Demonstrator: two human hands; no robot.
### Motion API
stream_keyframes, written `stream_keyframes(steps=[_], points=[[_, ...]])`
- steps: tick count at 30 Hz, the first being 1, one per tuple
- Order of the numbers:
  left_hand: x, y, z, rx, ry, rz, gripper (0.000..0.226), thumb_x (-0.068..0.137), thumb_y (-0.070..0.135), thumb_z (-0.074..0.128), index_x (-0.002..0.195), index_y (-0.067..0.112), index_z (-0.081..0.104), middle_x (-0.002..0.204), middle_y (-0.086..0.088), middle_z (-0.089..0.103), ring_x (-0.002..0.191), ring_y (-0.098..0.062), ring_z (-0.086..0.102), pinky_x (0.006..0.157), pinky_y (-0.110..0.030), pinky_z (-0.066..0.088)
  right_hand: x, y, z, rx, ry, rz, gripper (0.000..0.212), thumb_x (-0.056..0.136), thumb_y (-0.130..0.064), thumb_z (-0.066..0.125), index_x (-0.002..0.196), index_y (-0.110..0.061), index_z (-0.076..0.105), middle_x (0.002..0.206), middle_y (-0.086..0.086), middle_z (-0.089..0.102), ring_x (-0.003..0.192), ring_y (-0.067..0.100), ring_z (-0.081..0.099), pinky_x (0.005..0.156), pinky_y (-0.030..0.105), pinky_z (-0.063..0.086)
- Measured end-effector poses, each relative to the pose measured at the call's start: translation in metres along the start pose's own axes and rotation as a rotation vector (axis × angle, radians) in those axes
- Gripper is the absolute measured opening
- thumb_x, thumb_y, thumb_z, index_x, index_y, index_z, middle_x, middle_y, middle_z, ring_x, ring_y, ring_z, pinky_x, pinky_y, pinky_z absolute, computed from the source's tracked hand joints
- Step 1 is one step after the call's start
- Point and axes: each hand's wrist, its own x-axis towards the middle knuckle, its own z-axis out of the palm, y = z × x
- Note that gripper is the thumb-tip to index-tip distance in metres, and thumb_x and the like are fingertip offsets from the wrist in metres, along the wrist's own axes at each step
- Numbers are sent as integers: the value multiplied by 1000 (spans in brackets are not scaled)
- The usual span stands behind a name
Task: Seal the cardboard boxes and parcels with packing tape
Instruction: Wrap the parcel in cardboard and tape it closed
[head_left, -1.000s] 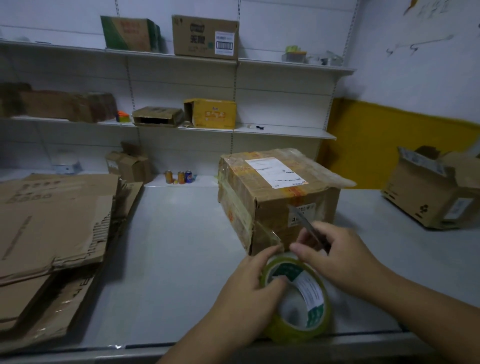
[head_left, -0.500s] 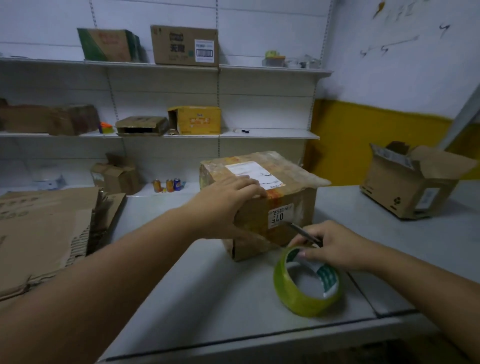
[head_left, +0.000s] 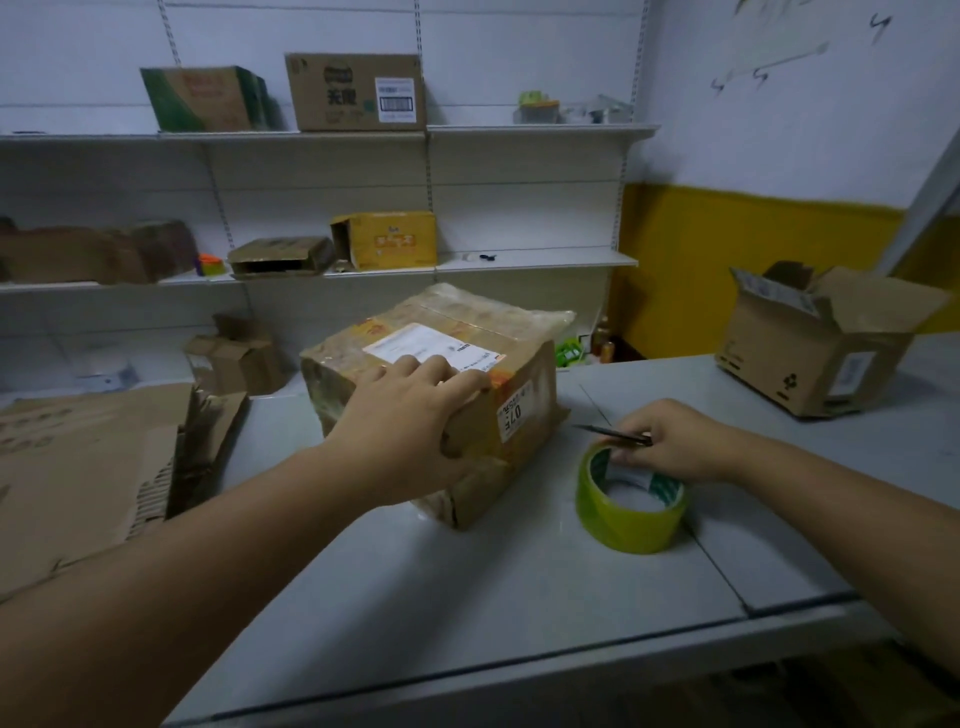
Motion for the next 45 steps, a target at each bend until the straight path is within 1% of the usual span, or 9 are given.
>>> stream_keyframes(steps=[8, 11, 15, 19, 33, 37, 40, 42, 45], points=[[-13, -5, -11, -92, -68, -11, 72, 78, 60, 62, 138, 42, 28, 143, 11, 35, 131, -15, 31, 106, -35, 25, -11, -14, -9, -117, 227, -15, 14, 90, -30, 64, 94, -19, 72, 93, -1, 60, 87, 17, 59, 74, 32, 48], [-23, -10, -2, -195, 11, -51, 69, 76, 58, 63, 135, 39, 33, 144, 13, 36, 136, -11, 27, 114, -41, 8, -33, -56, 0, 375, 538, 22, 24, 97, -24, 52, 79, -15, 65, 66, 4, 61, 56, 7, 56, 53, 25, 44], [-25, -7, 7, -192, 67, -129, 72, 69, 64, 46, 137, 41, 36, 154, 4, 24, 142, -18, 17, 115, -46, 0, -51, -120, 52, 1141, 170, 130, 35, 100, -25, 41, 75, -9, 58, 60, 5, 59, 50, 11, 56, 42, 20, 42], [-26, -7, 7, -158, 94, -96, 67, 71, 61, 43, 135, 39, 41, 144, 9, 42, 135, -16, 31, 112, -43, 14, -22, -141, 88, 1177, 111, 158, 35, 102, -25, 41, 78, -12, 63, 73, 7, 66, 70, 19, 63, 60, 28, 49], [-16, -20, -7, 53, -94, -28, 98, 63, 81, 54, 146, 45, 16, 155, 15, 21, 141, -14, 17, 111, -40, 13, 6, -137, 87, 1022, 502, 403, 36, 103, -33, 36, 96, -7, 60, 80, 7, 67, 67, 17, 62, 49, 20, 46], [-31, -24, 3, -611, 336, -153, 62, 77, 71, 48, 132, 42, 42, 145, 15, 37, 135, -10, 29, 109, -36, 24, 3, -138, 90, 998, 617, 392, 30, 102, -36, 38, 86, -19, 58, 85, 1, 65, 76, 15, 60, 58, 25, 45], [-46, -58, 28, -1013, 785, -633, 44, 89, 59, 40, 124, 32, 48, 133, 5, 49, 125, -17, 46, 99, -37, 41, -4, -140, 97, 1059, 646, 405, 33, 96, -48, 43, 87, -20, 59, 82, -2, 63, 78, 15, 59, 67, 34, 48], [-52, -71, 41, -1278, 639, -987, 71, 83, 76, 31, 128, 24, 48, 128, -1, 53, 126, -24, 46, 101, -39, 37, -14, -147, 103, 1053, 594, 364, 38, 89, -55, 50, 85, -18, 57, 75, -1, 59, 70, 15, 55, 61, 31, 44], [-53, -60, 55, -1345, 318, -984, 74, 83, 75, 18, 129, 25, 49, 123, 4, 53, 130, -24, 41, 110, -41, 29, -21, -154, 113, 997, 404, 200, 46, 71, -52, 72, 99, -20, 55, 92, -3, 63, 87, 15, 61, 77, 35, 53]])
